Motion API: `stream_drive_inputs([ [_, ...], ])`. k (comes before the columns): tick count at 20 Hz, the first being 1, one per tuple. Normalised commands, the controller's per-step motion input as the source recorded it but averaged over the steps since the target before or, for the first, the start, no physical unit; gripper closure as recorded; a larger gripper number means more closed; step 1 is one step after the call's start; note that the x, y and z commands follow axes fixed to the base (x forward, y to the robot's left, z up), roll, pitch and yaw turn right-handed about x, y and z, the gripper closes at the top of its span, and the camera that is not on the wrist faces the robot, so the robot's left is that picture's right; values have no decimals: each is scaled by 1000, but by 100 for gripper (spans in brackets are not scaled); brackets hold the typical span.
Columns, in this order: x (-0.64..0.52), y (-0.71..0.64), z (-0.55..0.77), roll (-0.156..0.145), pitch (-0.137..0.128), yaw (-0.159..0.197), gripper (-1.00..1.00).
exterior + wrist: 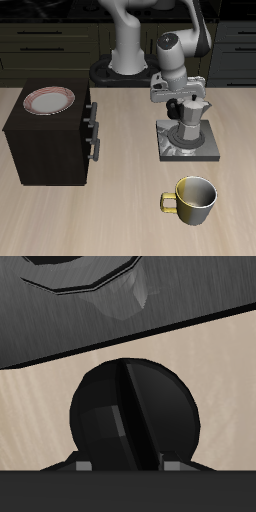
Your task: Place moka pot on the flat stove and turn off the stove
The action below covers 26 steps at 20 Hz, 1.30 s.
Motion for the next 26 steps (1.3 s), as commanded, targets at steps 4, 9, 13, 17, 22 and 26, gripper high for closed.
stream_drive_inputs([
  [4,38,-40,34,1,4,-87,100],
  [9,36,21,18,4,5,-53,100],
  [13,30,11,49,5,0,-68,100],
  [17,37,-22,58,-7,-8,-60,100],
  [22,41,-19,86,-1,-10,-79,100],
  [26,21,52,51,17,-3,-53,100],
])
